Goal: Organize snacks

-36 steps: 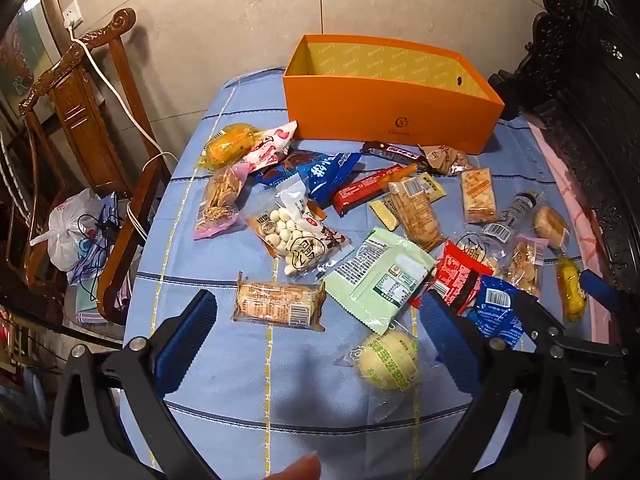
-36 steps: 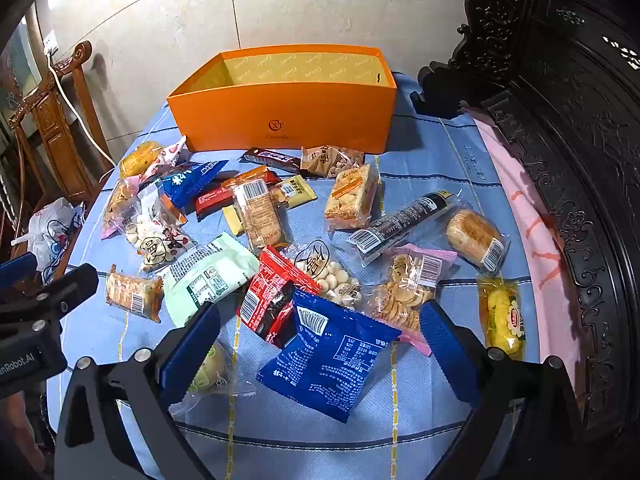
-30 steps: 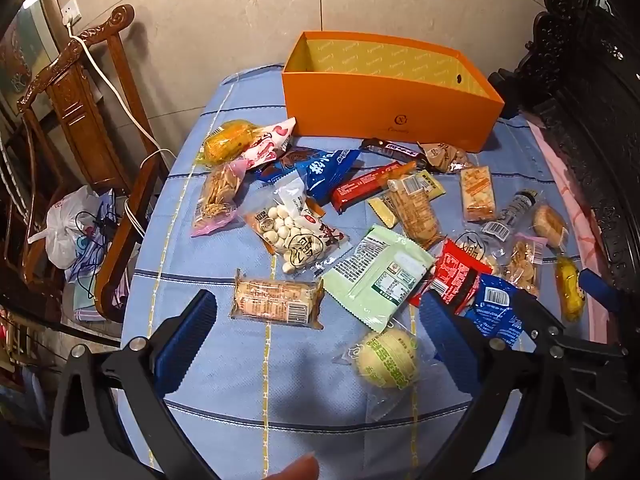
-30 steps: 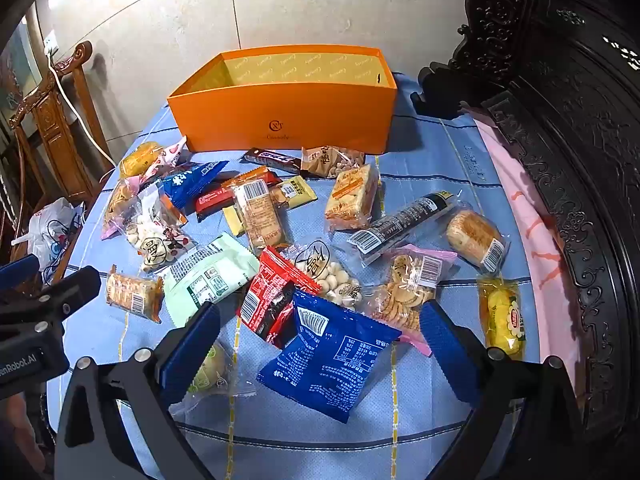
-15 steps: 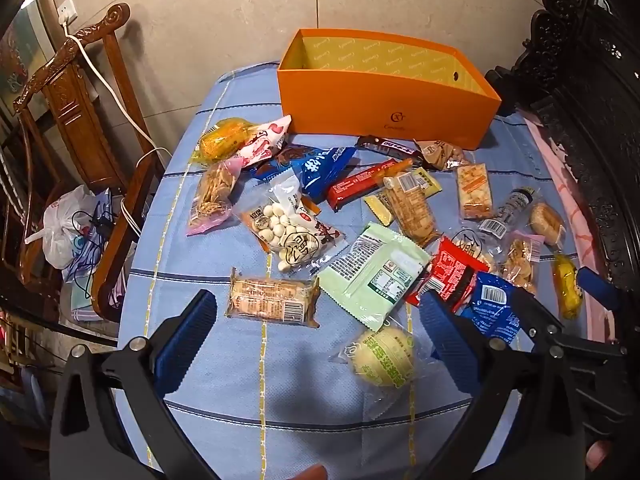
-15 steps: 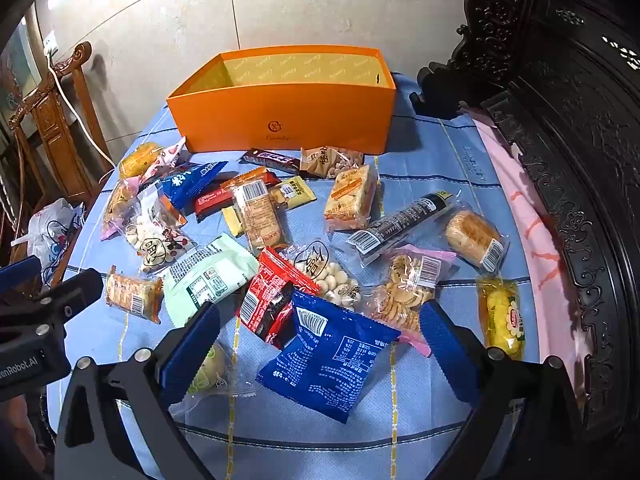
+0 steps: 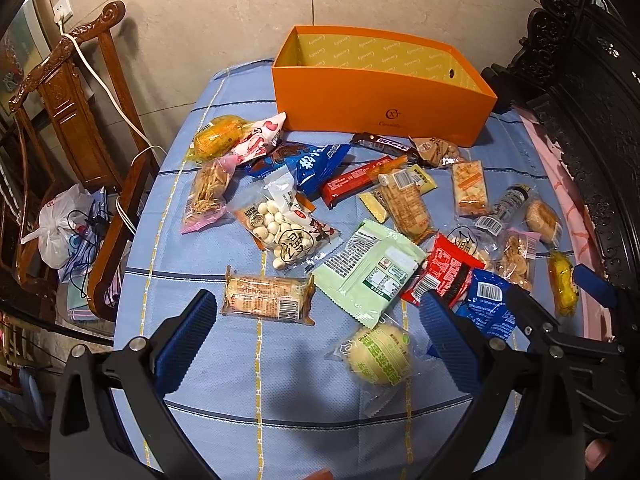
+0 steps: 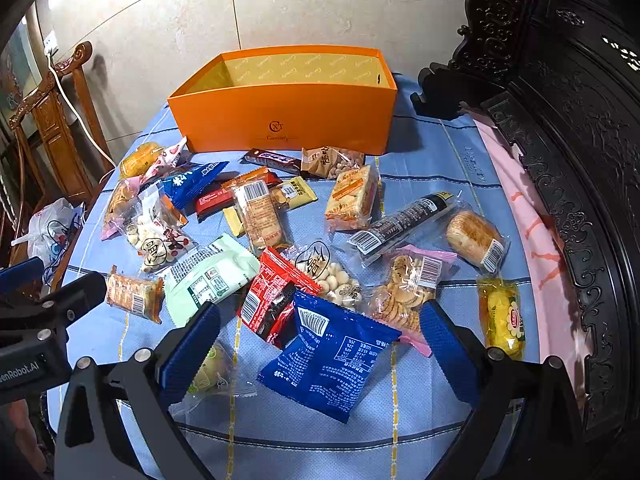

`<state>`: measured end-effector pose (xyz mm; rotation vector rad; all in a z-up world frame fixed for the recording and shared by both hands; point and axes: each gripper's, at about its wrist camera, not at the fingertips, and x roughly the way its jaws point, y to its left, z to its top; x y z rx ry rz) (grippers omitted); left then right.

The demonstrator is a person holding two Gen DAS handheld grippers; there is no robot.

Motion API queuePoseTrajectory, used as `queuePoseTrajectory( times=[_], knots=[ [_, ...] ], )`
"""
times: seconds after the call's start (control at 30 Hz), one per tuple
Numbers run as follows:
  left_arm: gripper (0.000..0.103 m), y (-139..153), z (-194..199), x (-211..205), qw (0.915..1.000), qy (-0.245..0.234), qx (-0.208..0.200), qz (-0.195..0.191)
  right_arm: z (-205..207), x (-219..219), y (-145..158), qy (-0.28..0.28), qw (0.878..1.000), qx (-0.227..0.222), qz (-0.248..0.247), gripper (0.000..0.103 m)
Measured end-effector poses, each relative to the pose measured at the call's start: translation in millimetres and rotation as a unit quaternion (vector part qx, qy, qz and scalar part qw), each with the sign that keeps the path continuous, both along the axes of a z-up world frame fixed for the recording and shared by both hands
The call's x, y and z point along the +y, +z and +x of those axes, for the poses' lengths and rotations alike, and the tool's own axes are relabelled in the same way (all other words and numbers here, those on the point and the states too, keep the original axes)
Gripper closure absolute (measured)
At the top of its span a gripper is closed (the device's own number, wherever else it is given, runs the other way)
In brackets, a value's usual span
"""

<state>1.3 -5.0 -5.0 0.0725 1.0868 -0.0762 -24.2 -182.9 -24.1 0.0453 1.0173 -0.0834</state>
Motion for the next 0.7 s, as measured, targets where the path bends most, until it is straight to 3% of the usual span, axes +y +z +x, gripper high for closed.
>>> queuePoseTrajectory(
  times=[0.7],
  knots=[
    [0.004,-1.1,-1.3,-0.9,1.0,-0.003,0.005,-0.005,-1.3,0.4,0.4,0.0,1.0,0.0,0.0,0.003]
  ],
)
